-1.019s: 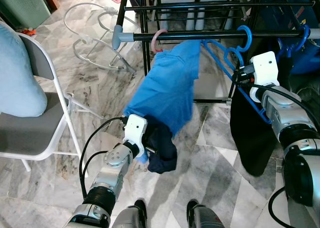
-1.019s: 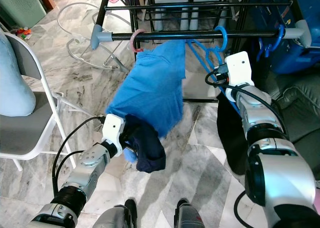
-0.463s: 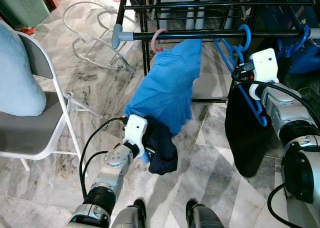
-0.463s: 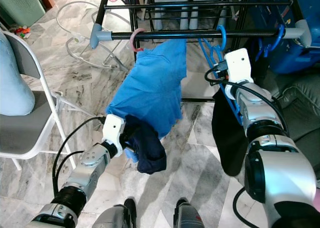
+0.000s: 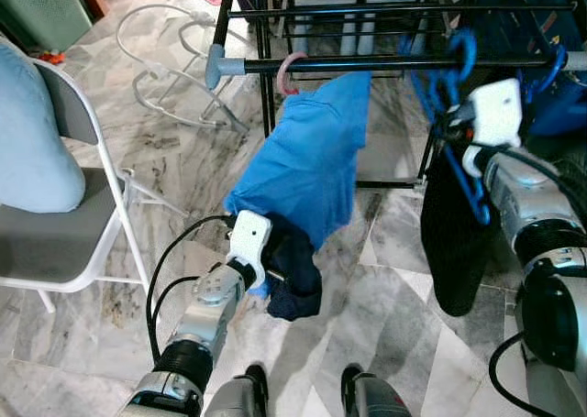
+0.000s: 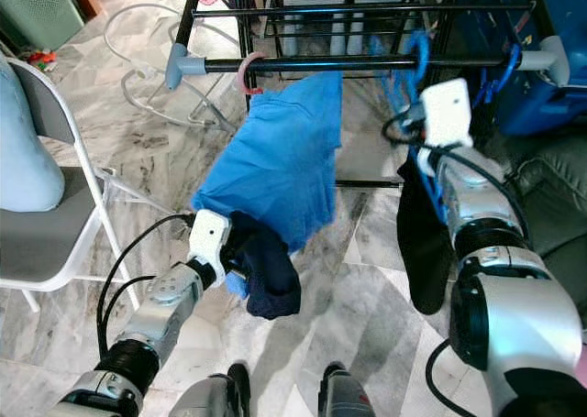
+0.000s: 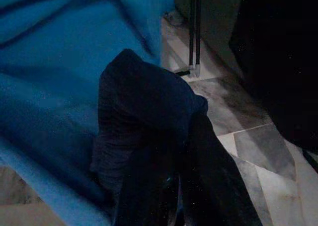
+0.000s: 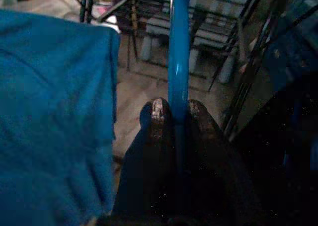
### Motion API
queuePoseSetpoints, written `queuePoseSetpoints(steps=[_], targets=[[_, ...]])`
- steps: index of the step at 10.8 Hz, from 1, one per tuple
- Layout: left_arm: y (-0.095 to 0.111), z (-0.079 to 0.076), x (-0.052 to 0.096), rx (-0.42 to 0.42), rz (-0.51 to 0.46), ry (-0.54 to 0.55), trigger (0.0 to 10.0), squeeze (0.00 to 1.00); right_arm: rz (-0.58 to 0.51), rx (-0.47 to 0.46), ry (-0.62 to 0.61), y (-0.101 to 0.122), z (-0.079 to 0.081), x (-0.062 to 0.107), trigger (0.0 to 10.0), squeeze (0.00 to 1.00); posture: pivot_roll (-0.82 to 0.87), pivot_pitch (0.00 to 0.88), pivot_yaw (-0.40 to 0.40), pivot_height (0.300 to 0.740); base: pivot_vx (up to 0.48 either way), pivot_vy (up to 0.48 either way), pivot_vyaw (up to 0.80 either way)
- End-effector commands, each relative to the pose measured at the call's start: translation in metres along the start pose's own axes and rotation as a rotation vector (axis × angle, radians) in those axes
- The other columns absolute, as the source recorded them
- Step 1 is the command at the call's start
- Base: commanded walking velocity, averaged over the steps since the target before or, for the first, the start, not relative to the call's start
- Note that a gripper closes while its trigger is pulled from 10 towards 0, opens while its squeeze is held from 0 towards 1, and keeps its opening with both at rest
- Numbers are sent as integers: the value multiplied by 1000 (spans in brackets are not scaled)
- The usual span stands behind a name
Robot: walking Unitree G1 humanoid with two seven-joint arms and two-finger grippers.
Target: Hang hanger
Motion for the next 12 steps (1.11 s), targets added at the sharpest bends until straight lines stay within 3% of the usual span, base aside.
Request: queuePoseSetpoints(steps=[1,3,5,6,7,9,12], targets=[[0,1,-1,-20,4,3,10000,0,-86,-25,-18,9,2,2,0,0,-69,218,79,740,0,0,0],[3,1,-4,-50,5,24,10000,0,-121,-68,1,-13,22,14,0,0,-81,207,75,740,0,0,0],[0,-5,-5,-53,12,29,10000,0,-77,-156,-37,-59,41,42,0,0,-97,200,74,740,0,0,0],[-3,-10,-5,-47,18,27,10000,0,-51,-208,-74,-82,50,57,4000,0,-105,201,73,740,0,0,0],[-6,-13,-5,-24,25,31,10000,0,-23,-263,-133,-101,53,74,10000,0,-107,205,73,740,0,0,0],[-13,-20,-4,-31,54,15,10000,0,34,-283,-205,-127,58,97,10000,0,-121,212,77,740,0,0,0],[-8,-22,-8,-32,45,5,10000,0,74,-299,-196,-131,75,116,10000,0,-139,208,87,740,-285,0,0]])
Point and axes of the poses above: a point about 5 cm out from each wrist's last joint towards the gripper, its own x axis pointing back from the gripper into the wrist, its own y axis along the axis of the wrist's last joint, z = x × y, the point moved 6 cm from there along -x, pointing out of the wrist towards the gripper, and after that the axes turned 9 degrees about -x, right-handed, at the moved point
